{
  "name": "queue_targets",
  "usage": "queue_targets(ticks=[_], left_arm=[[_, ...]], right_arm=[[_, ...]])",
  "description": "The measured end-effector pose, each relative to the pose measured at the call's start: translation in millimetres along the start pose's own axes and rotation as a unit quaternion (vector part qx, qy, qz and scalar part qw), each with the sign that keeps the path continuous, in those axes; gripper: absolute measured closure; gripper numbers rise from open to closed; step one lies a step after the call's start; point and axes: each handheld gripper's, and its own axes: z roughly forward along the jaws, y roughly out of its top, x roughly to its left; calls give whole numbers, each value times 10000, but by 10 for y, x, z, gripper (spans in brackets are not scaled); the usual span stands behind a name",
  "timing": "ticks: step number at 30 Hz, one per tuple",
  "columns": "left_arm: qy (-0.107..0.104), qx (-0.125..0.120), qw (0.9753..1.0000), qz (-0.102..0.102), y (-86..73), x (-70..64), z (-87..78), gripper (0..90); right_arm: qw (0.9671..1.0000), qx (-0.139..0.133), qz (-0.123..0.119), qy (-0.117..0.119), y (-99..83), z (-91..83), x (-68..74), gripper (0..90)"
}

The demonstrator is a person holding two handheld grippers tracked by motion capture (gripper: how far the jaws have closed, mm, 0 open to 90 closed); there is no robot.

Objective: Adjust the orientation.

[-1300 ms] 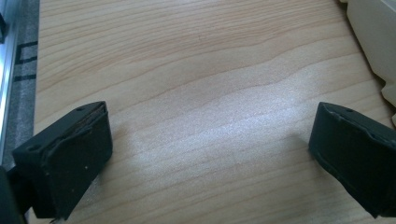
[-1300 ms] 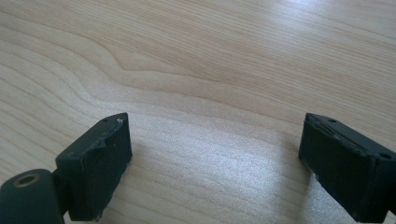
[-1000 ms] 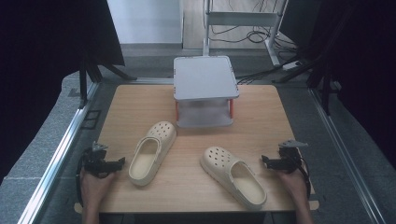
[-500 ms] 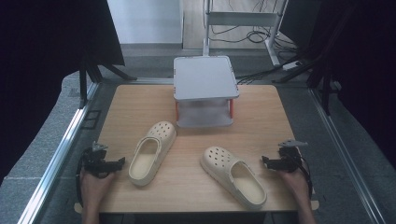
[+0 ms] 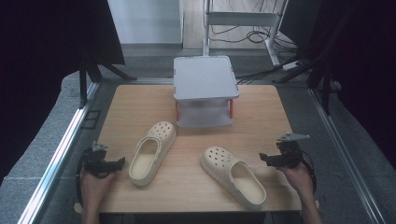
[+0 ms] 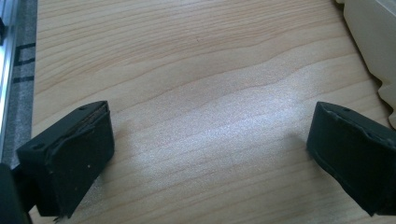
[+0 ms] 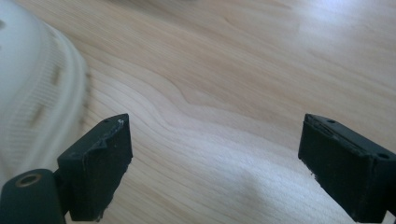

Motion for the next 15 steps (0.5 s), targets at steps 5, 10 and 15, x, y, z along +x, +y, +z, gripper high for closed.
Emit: queue_targets(ticks=[5,10,15], left_arm=[[1,1,10000,1,0,0,0,8],[1,-1,10000,0,0,0,0,8],[0,0,10000,3,0,0,0,8]], right_arm=[[9997,-142,-137,126,246,-124,79,68],[9975,-234,-41,666,498,-182,202,55],[9968,-242,-201,742,692,-179,378,57]])
